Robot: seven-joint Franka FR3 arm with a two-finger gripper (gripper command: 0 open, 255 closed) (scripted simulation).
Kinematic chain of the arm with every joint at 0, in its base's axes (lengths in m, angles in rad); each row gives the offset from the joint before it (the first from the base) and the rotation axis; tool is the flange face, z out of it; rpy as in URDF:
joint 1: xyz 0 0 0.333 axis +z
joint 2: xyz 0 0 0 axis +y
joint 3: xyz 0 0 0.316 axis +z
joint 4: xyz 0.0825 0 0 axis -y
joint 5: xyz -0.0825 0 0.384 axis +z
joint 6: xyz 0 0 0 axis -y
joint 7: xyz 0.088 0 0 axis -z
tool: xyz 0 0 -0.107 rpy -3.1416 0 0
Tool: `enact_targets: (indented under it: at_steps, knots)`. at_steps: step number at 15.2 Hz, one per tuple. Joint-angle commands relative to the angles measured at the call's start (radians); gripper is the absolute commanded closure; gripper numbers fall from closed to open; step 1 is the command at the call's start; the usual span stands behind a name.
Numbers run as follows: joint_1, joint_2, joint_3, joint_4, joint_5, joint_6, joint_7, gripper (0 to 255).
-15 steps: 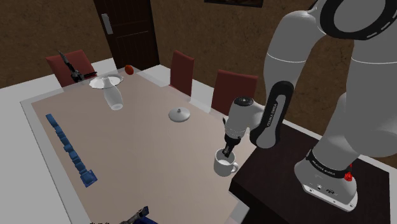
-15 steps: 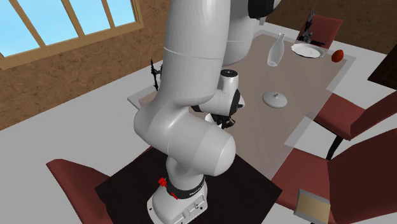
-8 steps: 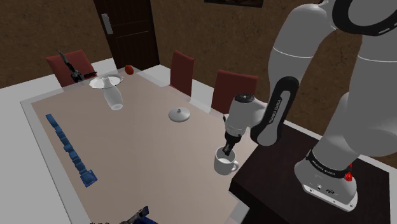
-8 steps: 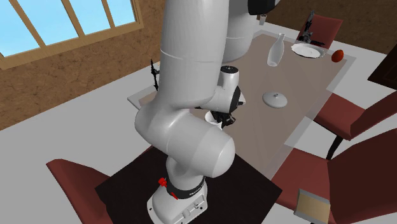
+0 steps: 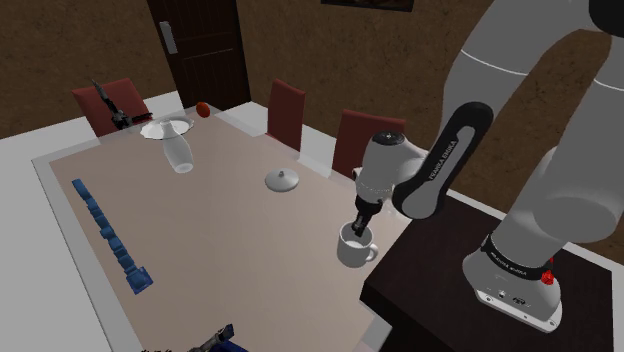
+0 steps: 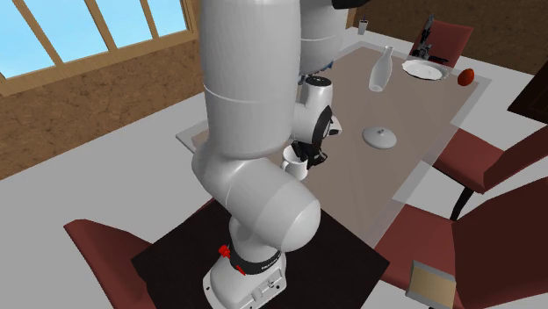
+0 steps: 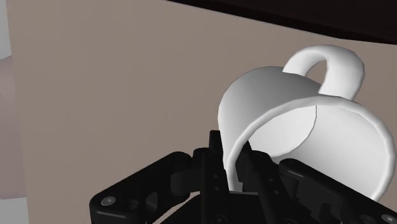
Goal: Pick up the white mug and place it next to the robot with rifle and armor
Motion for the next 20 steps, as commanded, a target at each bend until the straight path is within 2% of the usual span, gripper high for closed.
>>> enact_targets:
  at_steps: [1, 4, 8, 13, 20]
  knots:
    - [-0.02, -0.041, 0.035, -0.005, 0.065, -0.034, -0.046, 255]
    - [-0.019, -0.107, 0.056, -0.011, 0.15, -0.092, -0.106, 255]
    - [0.001, -0.192, 0.053, -0.014, 0.219, -0.171, -0.154, 255]
    - [0.021, -0.291, 0.041, -0.01, 0.261, -0.273, -0.182, 255]
    - [0.038, -0.415, 0.023, 0.008, 0.282, -0.413, -0.198, 255]
